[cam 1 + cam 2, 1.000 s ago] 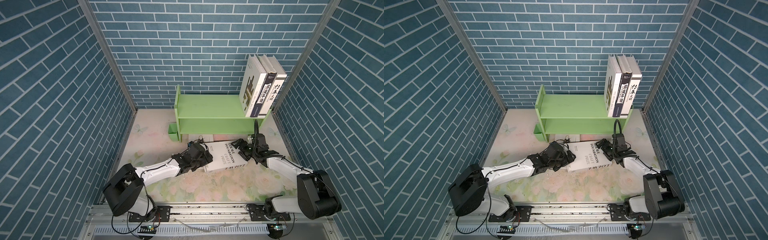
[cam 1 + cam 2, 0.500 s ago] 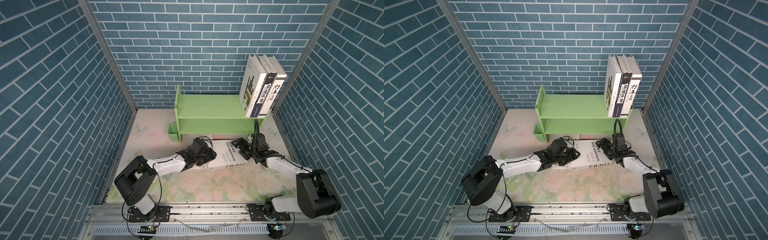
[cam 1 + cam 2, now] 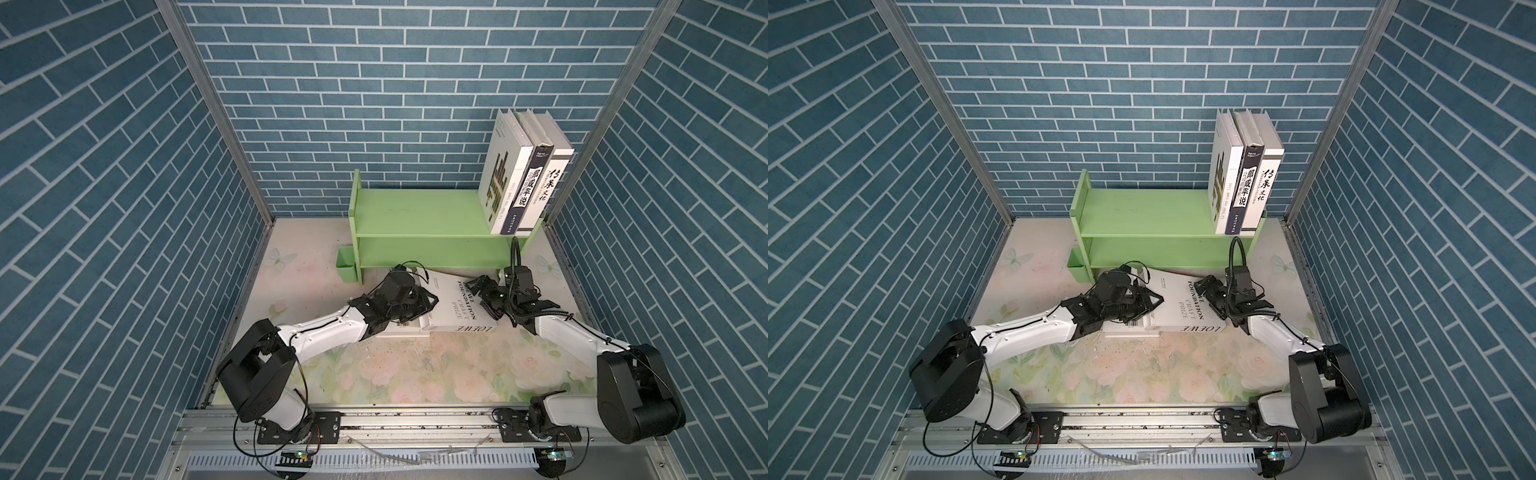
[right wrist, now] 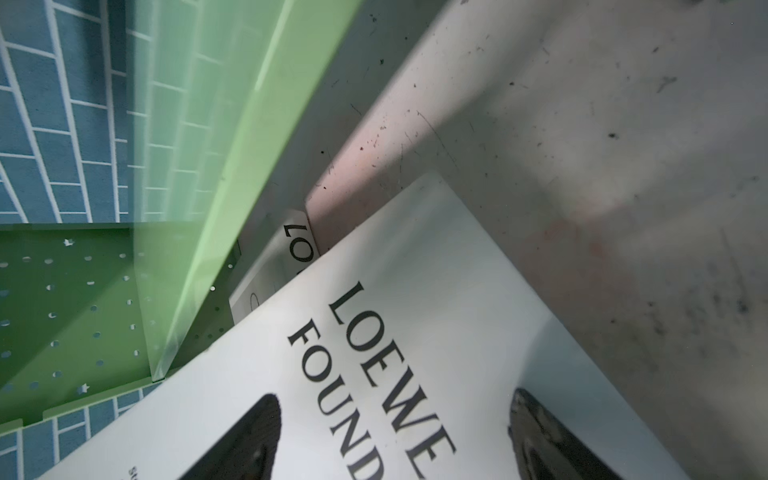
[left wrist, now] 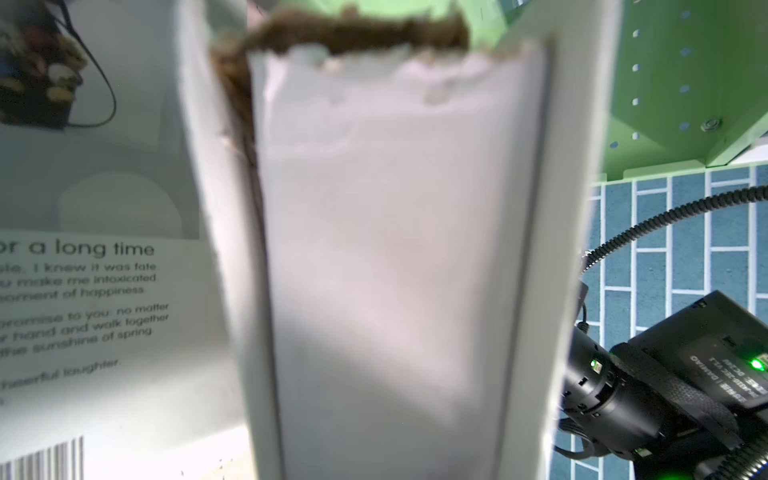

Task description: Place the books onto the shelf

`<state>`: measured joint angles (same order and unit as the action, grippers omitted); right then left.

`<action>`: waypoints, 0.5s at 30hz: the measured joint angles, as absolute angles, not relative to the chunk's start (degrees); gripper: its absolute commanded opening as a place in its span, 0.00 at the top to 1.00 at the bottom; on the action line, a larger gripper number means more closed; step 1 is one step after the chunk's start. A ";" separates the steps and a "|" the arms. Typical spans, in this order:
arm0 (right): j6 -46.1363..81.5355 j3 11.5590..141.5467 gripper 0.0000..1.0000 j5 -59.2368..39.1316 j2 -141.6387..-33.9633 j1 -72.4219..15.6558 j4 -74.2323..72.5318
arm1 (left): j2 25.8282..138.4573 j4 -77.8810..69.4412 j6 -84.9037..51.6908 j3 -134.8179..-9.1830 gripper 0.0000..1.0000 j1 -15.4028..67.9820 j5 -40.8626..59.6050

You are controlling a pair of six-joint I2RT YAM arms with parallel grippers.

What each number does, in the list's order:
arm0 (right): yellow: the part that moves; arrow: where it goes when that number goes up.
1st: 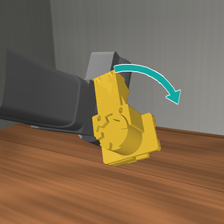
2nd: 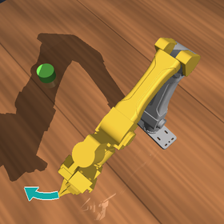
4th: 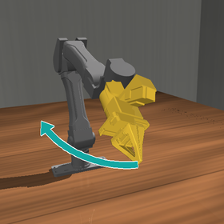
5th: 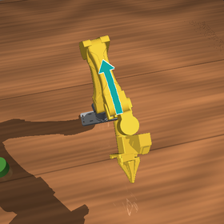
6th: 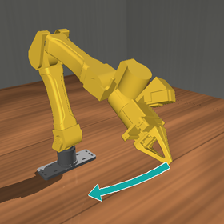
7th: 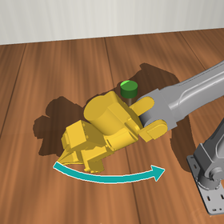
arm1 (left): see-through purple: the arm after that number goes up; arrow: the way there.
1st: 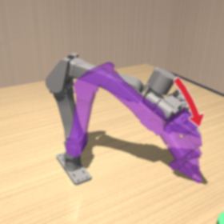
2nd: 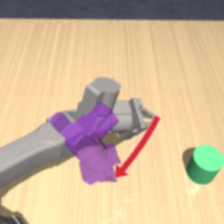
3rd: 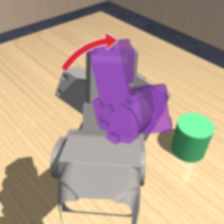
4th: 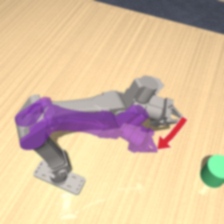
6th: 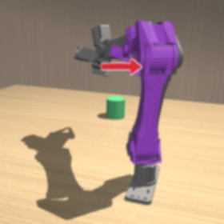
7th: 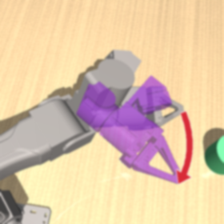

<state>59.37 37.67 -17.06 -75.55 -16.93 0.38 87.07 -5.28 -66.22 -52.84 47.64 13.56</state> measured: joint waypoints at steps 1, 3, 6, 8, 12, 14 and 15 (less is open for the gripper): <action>58.94 37.78 0.13 -17.32 -74.87 -16.97 1.63 | 86.74 -4.29 -66.65 -53.17 0.76 47.68 13.82; 58.00 38.41 0.13 -17.82 -73.36 -17.10 4.47 | 86.08 -2.15 -67.77 -54.04 0.76 47.77 14.31; 56.34 40.34 0.12 -18.31 -70.50 -17.39 9.43 | 84.64 2.68 -68.95 -55.94 0.76 47.97 14.92; 54.94 41.89 0.12 -18.31 -67.90 -17.52 12.51 | 83.07 8.05 -69.12 -57.95 0.76 48.23 15.16; 52.86 43.77 0.10 -18.15 -61.93 -17.52 17.02 | 79.20 18.83 -68.73 -62.52 0.78 48.60 15.31; 52.25 43.88 0.08 -18.06 -58.59 -17.52 19.20 | 76.90 23.88 -68.55 -64.84 0.79 48.66 15.38; 52.18 43.88 0.07 -18.02 -57.08 -17.52 20.16 | 76.01 25.85 -68.47 -65.71 0.80 48.66 15.44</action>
